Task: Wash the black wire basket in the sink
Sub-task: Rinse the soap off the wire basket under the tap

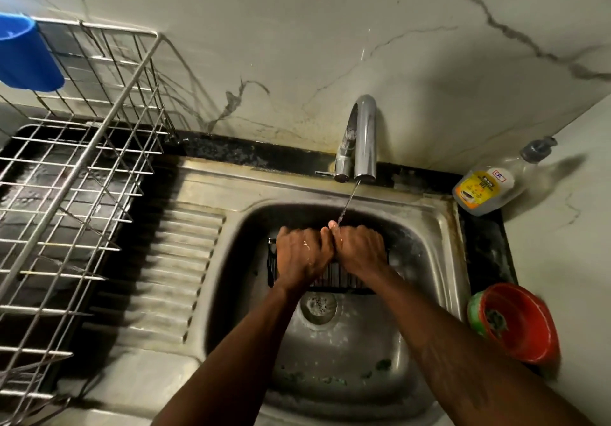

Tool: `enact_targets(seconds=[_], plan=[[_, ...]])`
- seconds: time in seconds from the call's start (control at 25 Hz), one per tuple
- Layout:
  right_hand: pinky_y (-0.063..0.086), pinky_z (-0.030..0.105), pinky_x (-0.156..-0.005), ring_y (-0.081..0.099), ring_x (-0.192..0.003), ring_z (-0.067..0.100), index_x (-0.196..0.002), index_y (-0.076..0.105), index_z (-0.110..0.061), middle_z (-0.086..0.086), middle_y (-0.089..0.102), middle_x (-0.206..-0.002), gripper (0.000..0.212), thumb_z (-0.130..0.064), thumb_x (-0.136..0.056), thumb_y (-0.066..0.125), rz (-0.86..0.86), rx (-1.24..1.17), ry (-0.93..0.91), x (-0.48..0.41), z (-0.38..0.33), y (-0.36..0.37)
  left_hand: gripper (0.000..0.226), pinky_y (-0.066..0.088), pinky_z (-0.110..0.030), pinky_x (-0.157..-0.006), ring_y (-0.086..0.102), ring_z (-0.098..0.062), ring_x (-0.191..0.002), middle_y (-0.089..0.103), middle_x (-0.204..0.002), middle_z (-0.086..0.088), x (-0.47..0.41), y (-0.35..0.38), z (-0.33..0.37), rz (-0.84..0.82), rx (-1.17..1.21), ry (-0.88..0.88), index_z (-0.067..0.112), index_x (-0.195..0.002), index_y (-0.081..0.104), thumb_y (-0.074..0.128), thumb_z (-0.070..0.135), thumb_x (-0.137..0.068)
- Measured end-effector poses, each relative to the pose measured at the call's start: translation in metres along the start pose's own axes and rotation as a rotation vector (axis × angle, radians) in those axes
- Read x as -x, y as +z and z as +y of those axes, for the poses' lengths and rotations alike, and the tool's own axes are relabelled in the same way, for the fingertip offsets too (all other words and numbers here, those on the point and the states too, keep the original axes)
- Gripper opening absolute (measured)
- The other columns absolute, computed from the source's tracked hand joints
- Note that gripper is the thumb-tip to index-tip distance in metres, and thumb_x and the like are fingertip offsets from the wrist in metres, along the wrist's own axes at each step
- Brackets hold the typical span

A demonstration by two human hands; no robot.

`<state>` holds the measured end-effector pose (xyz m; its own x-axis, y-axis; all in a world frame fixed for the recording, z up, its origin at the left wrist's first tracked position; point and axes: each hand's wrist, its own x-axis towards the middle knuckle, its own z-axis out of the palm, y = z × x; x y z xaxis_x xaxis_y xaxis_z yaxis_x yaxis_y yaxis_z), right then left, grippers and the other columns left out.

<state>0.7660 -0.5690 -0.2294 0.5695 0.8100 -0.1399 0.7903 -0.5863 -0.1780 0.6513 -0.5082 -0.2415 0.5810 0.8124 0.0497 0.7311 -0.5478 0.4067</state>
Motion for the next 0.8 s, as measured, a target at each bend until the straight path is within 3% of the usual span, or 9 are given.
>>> enact_targets(seconds=[0.16,0.2,0.28,0.4,0.52,0.6,0.68,0.76,0.8], plan=[[0.050,0.037,-0.076,0.069,-0.074,0.025,-0.082,0.073,-0.019,0.004,0.073,-0.077,0.052,-0.048,-0.104,0.036,0.155,0.196,-0.183,0.012,-0.010,-0.047,0.042,0.045,-0.036,-0.081,0.067,-0.037,-0.086,0.075,-0.087,-0.022,-0.028,-0.010,0.010,-0.109,0.446,-0.374,0.002,-0.086,0.078,0.061,0.039,-0.095],[0.048,0.038,-0.080,0.067,-0.077,0.023,-0.085,0.072,-0.021,0.002,0.072,-0.080,0.047,-0.050,-0.101,0.039,0.185,0.201,-0.164,0.014,-0.014,-0.060,0.039,0.047,-0.035,-0.079,0.068,-0.036,-0.091,0.075,-0.094,-0.023,-0.035,-0.011,0.009,-0.173,0.549,-0.463,0.004,-0.093,0.078,0.063,0.040,-0.095],[0.046,0.034,-0.078,0.061,-0.075,0.018,-0.089,0.071,-0.025,-0.002,0.067,-0.079,0.049,-0.061,-0.099,0.040,0.212,0.119,-0.081,0.012,-0.013,-0.079,0.043,0.051,-0.037,-0.089,0.065,-0.034,-0.107,0.070,-0.116,-0.020,-0.041,-0.008,-0.003,-0.267,0.639,-0.555,0.008,-0.114,0.073,0.057,0.045,-0.097],[0.050,0.030,-0.068,0.056,-0.060,0.015,-0.072,0.065,-0.020,-0.003,0.061,-0.066,0.066,-0.069,-0.100,0.029,0.161,-0.057,-0.064,0.009,-0.018,-0.080,0.044,0.041,-0.028,-0.092,0.056,-0.027,-0.105,0.061,-0.130,-0.024,-0.039,-0.013,-0.015,-0.349,0.539,-0.337,0.012,-0.133,0.063,0.042,0.041,-0.107],[0.051,0.034,-0.070,0.065,-0.067,0.025,-0.066,0.062,-0.015,0.007,0.069,-0.071,0.072,-0.059,-0.105,0.020,0.246,-0.088,0.012,-0.004,-0.034,-0.074,0.061,0.042,-0.028,-0.100,0.059,-0.028,-0.117,0.061,-0.134,-0.018,-0.042,-0.039,0.002,-0.311,0.755,-0.264,0.026,-0.139,0.061,0.034,0.064,-0.099],[0.049,0.034,-0.074,0.068,-0.080,0.028,-0.077,0.069,-0.013,0.011,0.072,-0.082,0.068,-0.055,-0.106,0.023,0.246,-0.135,0.045,-0.018,-0.041,-0.070,0.045,0.045,-0.022,-0.087,0.065,-0.015,-0.106,0.071,-0.115,-0.003,-0.035,-0.056,0.023,-0.248,0.884,-0.293,0.025,-0.123,0.070,0.035,0.050,-0.109],[0.045,0.033,-0.074,0.068,-0.089,0.029,-0.090,0.074,-0.012,0.013,0.072,-0.092,0.069,-0.059,-0.104,0.025,0.168,-0.347,0.212,-0.029,-0.041,-0.071,0.043,0.047,-0.020,-0.067,0.062,0.002,-0.073,0.065,-0.080,0.009,-0.028,-0.064,0.040,-0.103,0.998,-0.382,0.023,-0.083,0.068,0.039,0.038,-0.110],[0.046,0.032,-0.074,0.068,-0.094,0.030,-0.100,0.074,-0.011,0.012,0.072,-0.099,0.063,-0.057,-0.102,0.031,0.155,-0.395,0.372,-0.029,-0.040,-0.072,0.045,0.043,-0.015,-0.051,0.056,0.004,-0.049,0.055,-0.059,0.008,-0.031,-0.064,0.049,-0.081,1.039,-0.460,0.021,-0.064,0.057,0.051,0.030,-0.107],[0.049,0.034,-0.078,0.068,-0.095,0.029,-0.100,0.073,-0.012,0.011,0.073,-0.100,0.057,-0.052,-0.103,0.033,0.197,-0.316,0.351,-0.024,-0.039,-0.070,0.047,0.042,-0.016,-0.047,0.053,0.004,-0.041,0.054,-0.050,0.007,-0.036,-0.064,0.052,-0.071,1.053,-0.487,0.018,-0.060,0.056,0.055,0.027,-0.105]])
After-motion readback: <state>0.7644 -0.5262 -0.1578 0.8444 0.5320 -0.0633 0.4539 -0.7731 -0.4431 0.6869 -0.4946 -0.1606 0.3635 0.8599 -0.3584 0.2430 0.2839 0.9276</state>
